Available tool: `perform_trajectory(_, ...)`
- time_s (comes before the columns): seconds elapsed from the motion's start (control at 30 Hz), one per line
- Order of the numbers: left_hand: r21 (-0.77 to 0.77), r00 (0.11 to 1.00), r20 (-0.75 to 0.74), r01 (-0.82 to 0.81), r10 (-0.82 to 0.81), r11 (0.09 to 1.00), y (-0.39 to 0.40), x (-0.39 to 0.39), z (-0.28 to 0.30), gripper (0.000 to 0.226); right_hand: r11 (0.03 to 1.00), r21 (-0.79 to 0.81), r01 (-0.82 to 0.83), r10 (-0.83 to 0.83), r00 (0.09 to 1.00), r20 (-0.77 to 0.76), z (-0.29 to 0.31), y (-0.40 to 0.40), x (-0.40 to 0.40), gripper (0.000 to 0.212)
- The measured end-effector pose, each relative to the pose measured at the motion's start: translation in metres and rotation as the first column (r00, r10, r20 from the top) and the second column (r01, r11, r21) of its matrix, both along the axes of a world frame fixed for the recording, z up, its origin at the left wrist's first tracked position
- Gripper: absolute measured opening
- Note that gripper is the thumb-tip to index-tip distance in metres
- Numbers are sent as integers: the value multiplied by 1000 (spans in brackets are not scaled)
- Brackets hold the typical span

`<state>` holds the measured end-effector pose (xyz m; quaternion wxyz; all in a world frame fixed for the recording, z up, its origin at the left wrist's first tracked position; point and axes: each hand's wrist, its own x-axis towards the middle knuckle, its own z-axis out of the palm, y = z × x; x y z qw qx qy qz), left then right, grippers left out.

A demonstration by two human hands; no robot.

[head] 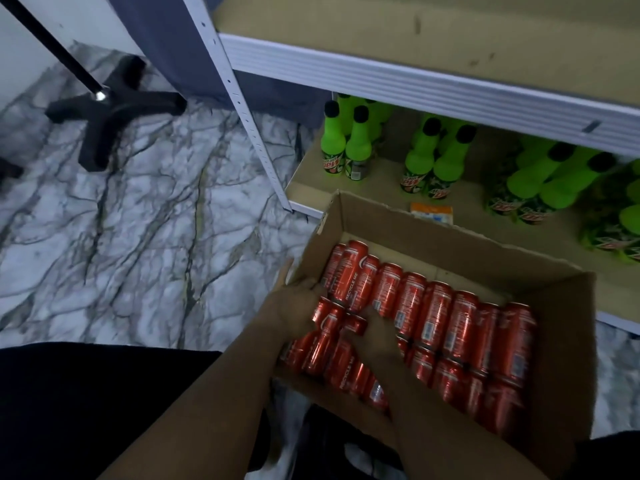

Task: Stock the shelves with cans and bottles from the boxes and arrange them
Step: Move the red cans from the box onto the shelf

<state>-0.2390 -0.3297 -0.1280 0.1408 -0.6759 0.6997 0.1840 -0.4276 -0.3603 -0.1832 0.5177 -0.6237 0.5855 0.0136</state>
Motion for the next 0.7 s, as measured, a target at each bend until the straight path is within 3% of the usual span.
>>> perform_trajectory(0.17, -135, 986, -167, -52, 29, 989, 19, -9, 0, 59, 988, -70, 138, -125, 979, 163, -4, 18, -9, 41)
perform_trajectory(0.27, -52, 937, -336, -120, 96, 991, 24, -19, 1, 50, 983, -89, 159, -129, 953, 272, 9, 19, -16, 43)
perform_trajectory(0.4, 79, 801, -532, -275, 274, 958, 19, -30, 3, 47, 971, -63, 229, -191, 909, 370, 19, 10, -25, 40)
perform_trajectory(0.53, 87, 703, -598, -420, 384, 904, -2, -33, 14, 49, 968, -54, 243, -194, 873, 448, 37, -12, -29, 38)
perform_trajectory(0.7, 25, 641, -679, -466, 357, 885, -34, -39, 70, 56, 944, -34, 330, -265, 813, 518, 98, -38, -36, 38)
